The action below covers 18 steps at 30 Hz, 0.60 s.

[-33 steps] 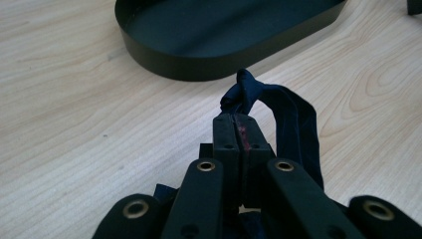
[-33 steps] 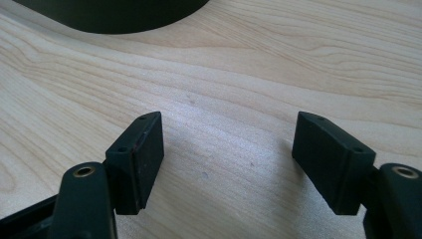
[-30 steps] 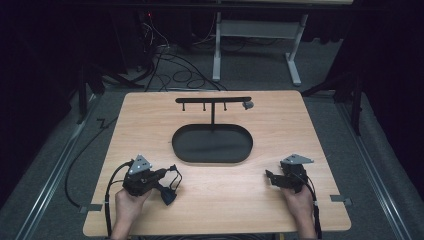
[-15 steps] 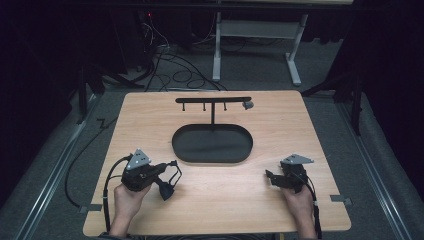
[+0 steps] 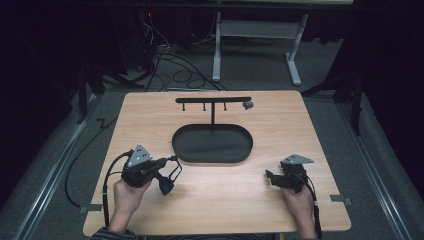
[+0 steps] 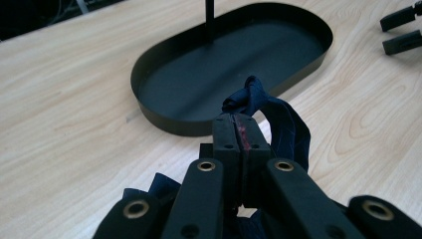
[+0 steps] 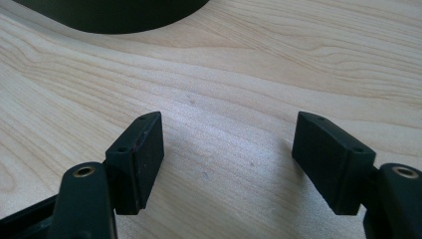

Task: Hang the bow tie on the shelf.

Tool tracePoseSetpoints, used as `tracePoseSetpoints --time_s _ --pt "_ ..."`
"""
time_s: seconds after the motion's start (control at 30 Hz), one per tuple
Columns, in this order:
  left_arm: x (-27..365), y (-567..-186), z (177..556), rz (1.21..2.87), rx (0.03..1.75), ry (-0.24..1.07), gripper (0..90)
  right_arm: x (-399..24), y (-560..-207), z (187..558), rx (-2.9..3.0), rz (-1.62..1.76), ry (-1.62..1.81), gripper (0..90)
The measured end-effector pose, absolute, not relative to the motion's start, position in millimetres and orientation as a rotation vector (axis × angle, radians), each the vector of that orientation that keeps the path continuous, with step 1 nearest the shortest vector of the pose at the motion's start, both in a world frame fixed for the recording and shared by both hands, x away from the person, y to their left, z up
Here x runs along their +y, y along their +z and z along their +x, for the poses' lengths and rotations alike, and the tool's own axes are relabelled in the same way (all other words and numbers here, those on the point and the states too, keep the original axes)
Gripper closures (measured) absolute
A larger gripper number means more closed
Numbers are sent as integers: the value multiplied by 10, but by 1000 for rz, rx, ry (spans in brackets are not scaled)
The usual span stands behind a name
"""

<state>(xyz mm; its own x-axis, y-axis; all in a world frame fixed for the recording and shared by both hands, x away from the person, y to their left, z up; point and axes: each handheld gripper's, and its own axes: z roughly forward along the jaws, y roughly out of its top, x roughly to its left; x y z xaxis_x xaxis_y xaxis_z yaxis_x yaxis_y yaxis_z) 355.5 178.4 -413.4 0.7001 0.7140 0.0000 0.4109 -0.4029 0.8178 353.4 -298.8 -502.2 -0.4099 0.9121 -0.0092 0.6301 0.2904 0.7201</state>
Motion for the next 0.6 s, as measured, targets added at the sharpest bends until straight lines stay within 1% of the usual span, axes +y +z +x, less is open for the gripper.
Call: tracePoseSetpoints --time_s 0.1,0.47,0.6 --pt "1746 -4085 3555 2048 844 480 887 -2988 -5022 3534 2144 1381 904 298" --pt "1719 -3941 3619 2032 817 474 887 -2988 -5022 3534 2144 1381 904 298" --pt "1723 -3882 3675 1978 802 396 887 -2988 -5022 3534 2144 1381 904 298"
